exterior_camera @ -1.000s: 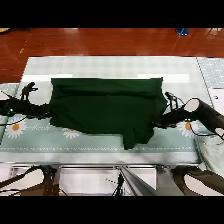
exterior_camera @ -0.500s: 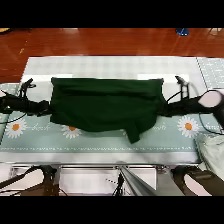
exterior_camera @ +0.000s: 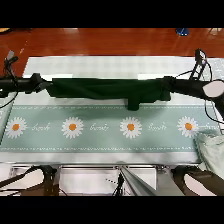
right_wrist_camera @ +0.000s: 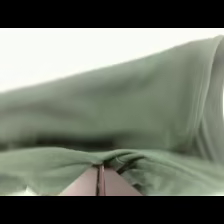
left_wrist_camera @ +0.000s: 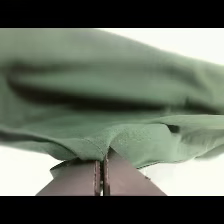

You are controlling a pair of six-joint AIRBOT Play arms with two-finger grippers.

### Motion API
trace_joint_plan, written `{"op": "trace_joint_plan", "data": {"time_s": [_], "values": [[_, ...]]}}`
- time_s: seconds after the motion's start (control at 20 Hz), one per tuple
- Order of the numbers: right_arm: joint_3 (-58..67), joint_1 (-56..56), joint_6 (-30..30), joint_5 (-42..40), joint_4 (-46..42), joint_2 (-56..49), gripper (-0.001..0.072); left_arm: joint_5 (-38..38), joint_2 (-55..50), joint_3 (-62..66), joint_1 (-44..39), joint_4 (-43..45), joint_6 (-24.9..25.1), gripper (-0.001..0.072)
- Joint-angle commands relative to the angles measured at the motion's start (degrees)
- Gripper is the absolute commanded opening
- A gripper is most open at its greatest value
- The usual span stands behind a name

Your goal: Fold the shirts.

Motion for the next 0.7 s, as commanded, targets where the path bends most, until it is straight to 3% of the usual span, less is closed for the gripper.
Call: {"op": "trace_joint_plan", "data": {"time_s": [0.0,0.3,0.45,0.65], "values": [[1.73,-0.02,0.28,-14.25,5.07,-8.17,0.0021,6.91,-3.58,2.45,-1.64,-4.09,0.52,0.0026],[11.50,-0.04,-0.26,-15.78,4.42,-20.70,0.0022,15.19,-13.75,8.52,-7.19,-4.22,10.64,0.0026],[12.28,-0.04,-0.26,-15.85,4.39,-23.82,0.0022,17.66,-16.92,8.83,-7.43,-4.13,10.60,0.0027],[12.28,-0.09,-0.31,-15.65,2.56,-25.49,0.0028,13.77,-18.64,8.83,-7.43,-1.14,10.60,0.0036]]}}
